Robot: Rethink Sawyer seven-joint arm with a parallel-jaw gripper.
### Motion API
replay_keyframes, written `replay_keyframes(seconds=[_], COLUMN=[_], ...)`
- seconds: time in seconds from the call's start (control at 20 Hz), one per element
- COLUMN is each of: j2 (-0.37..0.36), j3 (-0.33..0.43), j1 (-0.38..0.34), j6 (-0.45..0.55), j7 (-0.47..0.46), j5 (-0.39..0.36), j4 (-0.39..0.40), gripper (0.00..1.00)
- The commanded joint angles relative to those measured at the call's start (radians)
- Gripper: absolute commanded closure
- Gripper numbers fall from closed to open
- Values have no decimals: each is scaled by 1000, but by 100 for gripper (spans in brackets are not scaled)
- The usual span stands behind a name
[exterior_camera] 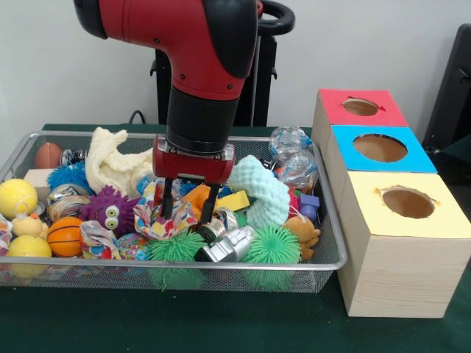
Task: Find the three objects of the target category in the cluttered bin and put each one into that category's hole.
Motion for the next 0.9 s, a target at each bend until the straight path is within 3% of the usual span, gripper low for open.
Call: replay_keyframes(seconds=[0.05,0.6,0.65,0.9], j2=[48,54,55,50], j3=[28,37,36,31], j1=[-14,-38,-38,-34], j6=[-51,-8,4,-18], j7=[172,170,167,176], j5=[2,28,30,26], j4=[118,117,111,115], gripper=[0,0,100,100])
